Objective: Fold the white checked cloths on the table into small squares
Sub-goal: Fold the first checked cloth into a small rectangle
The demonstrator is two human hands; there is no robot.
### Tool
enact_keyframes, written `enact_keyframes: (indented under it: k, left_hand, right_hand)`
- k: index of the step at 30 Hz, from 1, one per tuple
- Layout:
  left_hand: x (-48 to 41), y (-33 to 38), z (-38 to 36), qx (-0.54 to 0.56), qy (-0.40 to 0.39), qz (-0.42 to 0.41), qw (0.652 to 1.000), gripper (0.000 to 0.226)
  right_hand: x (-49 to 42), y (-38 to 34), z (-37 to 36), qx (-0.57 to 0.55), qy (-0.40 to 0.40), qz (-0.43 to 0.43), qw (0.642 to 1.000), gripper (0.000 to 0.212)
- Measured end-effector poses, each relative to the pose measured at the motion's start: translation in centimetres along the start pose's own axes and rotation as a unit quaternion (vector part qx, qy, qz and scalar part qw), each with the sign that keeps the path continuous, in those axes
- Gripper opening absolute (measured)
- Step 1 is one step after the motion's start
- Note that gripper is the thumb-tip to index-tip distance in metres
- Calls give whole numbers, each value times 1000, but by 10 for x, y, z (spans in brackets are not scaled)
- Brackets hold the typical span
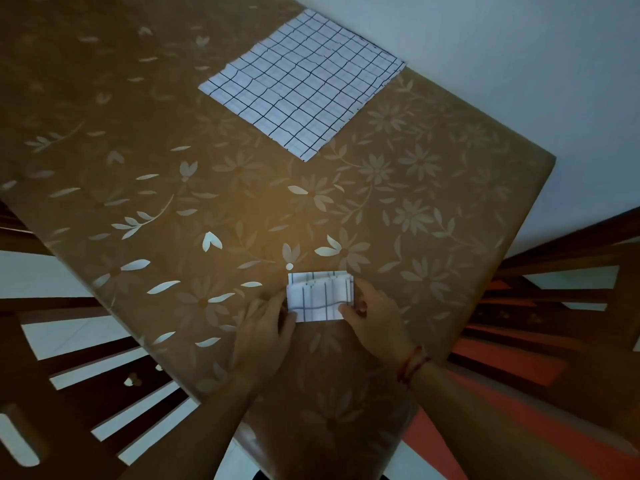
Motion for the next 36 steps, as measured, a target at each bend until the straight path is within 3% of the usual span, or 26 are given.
enact_keyframes:
  k: [8,15,17,20,24,29,36]
  left_hand:
    - [-15,-8,-7,-87,-9,-28,996,45]
    - [-16,13,-20,-163,-78,-150,972,47]
    - [-16,7,-26,-176,-102,-146,968,48]
    - [-16,5,-29,-188,-122,-141,964,50]
    - [-14,7,-32,-211,-134,-157,956,52]
    - [-10,7,-34,-212,-137,-163,954,53]
    - [-11,1,-37,-214,-144,-157,953,56]
  right_hand:
    - [-11,11,-10,20,20,-37,999,53]
    - [-15,8,-11,43,15,-27,999,54]
    - [-12,-6,1,83,66,3,994,56]
    - [1,-56,10,196,152,139,959,52]
    - [9,-106,-42,233,71,280,929,55]
    - [2,-92,-75,235,9,258,937,59]
    - [-2,-80,-71,282,-4,237,929,55]
Point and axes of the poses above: each hand's wrist, its own x-axis away from the middle knuckle, its own z-axis out of the back of the hand, y = z × x, the point moved 10 cm from there along -x, towards the middle knuckle, and after that the axes turned 7 degrees about x, right-handed, at the moved point
